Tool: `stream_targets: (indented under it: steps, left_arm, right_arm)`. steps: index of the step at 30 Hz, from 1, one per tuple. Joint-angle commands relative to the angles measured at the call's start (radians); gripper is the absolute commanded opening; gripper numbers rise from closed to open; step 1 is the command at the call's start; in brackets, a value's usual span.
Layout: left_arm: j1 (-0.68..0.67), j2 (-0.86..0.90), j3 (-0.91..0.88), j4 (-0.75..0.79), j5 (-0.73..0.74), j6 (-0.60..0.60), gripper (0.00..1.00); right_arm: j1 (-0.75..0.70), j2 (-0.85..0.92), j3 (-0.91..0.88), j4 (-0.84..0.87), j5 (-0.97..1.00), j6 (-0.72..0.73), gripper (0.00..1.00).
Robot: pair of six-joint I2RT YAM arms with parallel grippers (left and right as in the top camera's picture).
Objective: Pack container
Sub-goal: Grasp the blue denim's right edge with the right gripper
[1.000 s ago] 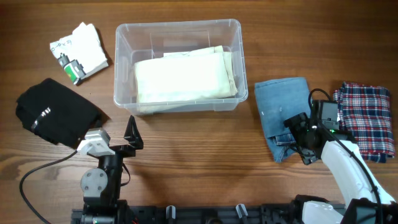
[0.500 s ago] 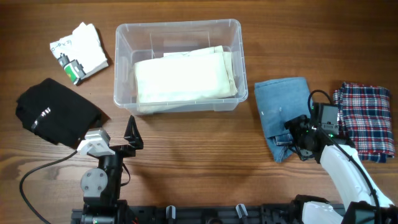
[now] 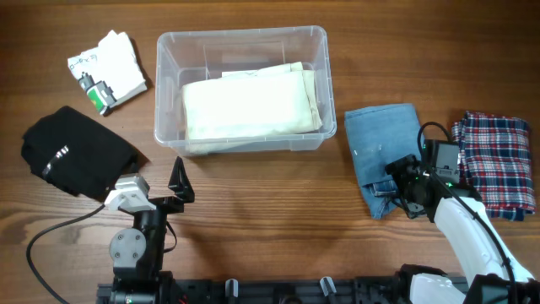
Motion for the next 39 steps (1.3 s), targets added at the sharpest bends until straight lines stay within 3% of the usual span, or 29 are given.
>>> stream_targets:
  steps: [1,4,7,9,11,17,25,39]
  left_arm:
    - [0.006,0.000,-0.006,0.003,0.008,0.024,1.00]
    - [0.006,0.000,-0.006,0.003,0.008,0.024,1.00]
    - [0.006,0.000,-0.006,0.003,0.008,0.024,1.00]
    - [0.006,0.000,-0.006,0.003,0.008,0.024,1.00]
    - [0.006,0.000,-0.006,0.003,0.008,0.024,1.00]
    - [0.006,0.000,-0.006,0.003,0.008,0.024,1.00]
    - [0.006,0.000,-0.006,0.003,0.008,0.024,1.00]
    - [0.006,0.000,-0.006,0.003,0.008,0.024,1.00]
  right_arm:
    - [0.008,0.069,-0.092,-0.025,-0.077,-0.013,0.74]
    - [0.008,0.069,-0.092,-0.013,-0.077,-0.012,0.42]
    - [0.008,0.069,-0.092,-0.013,-0.082,-0.013,0.18]
    - [0.008,0.069,-0.092,-0.013,-0.093,-0.013,0.15]
    - [0.008,0.069,-0.092,-0.004,-0.101,-0.014,0.04]
    - [0.008,0.068,-0.089,0.062,-0.180,-0.147,0.04]
    - [0.008,0.057,-0.018,0.153,-0.194,-0.139,0.04]
    - [0.008,-0.108,0.183,0.129,-0.173,-0.170,0.04]
